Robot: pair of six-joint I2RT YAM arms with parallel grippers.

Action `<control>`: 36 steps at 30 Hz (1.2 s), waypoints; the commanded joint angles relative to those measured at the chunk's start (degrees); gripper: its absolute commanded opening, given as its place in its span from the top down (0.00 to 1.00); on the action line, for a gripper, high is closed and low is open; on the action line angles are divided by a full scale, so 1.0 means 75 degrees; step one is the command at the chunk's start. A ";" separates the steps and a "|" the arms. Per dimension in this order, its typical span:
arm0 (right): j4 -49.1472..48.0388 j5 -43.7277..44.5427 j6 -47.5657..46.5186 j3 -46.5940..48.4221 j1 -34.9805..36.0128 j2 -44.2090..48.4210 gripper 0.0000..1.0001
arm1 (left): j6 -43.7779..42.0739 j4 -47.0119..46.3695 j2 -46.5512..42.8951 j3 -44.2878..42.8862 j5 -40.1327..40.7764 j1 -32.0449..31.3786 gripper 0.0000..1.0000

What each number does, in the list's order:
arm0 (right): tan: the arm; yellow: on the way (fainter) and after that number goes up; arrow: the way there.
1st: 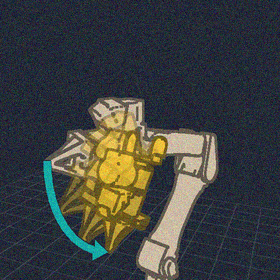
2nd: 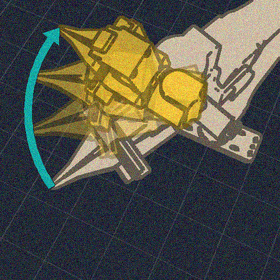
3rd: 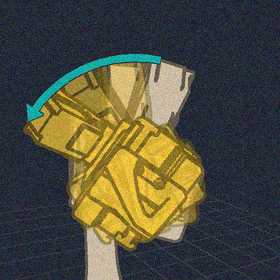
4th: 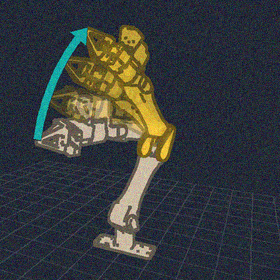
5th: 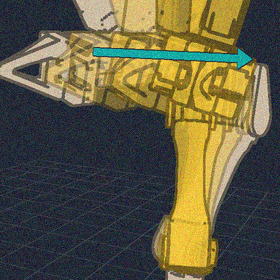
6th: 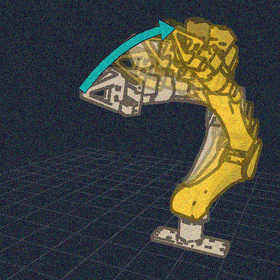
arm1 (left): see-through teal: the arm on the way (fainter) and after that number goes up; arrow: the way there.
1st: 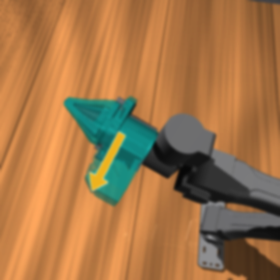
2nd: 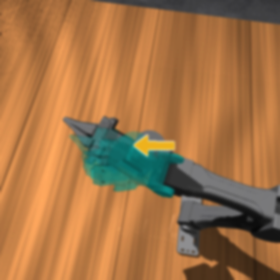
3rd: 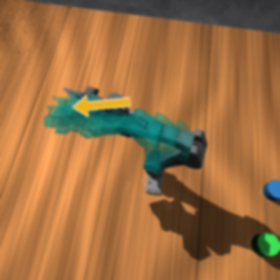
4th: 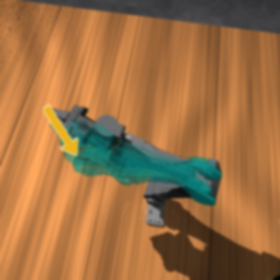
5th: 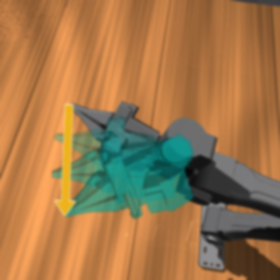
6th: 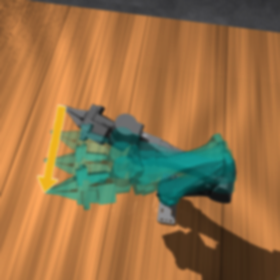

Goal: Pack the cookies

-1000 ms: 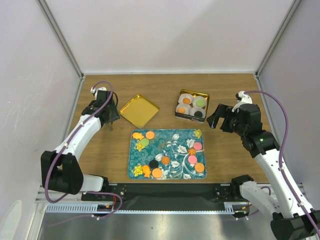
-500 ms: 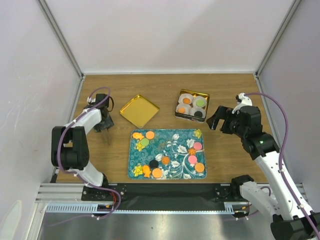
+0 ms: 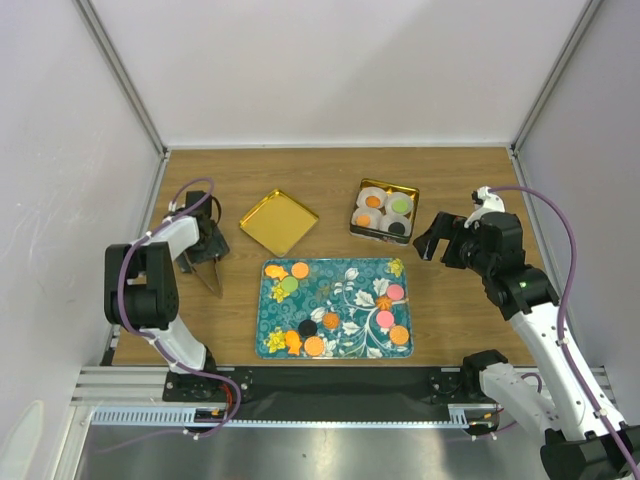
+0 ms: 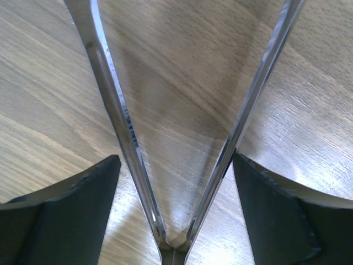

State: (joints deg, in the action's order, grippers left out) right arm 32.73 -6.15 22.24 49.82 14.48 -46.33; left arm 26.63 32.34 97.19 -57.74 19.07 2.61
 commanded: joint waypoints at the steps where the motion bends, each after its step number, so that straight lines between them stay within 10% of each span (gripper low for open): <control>1: -0.0122 -0.0105 -0.0059 0.0048 -0.0032 -0.0022 0.01 | 0.0117 0.0129 -0.0231 0.0011 -0.0024 0.0074 0.09; 18: -0.0579 -0.0433 0.0152 0.0025 -0.0032 -0.0584 0.01 | 0.0000 0.0517 -0.2797 -0.0750 0.0013 -0.0077 0.04; 36: -0.0076 -0.0199 0.0000 0.0166 -0.0032 -0.0562 0.00 | 0.3913 0.0752 -0.0689 -0.1970 0.0715 -0.2024 0.34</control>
State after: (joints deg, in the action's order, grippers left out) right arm 31.57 -8.27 22.85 49.67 14.48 -52.51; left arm 47.35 38.94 91.02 -72.82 22.24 -11.73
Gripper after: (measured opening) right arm 0.995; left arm 0.665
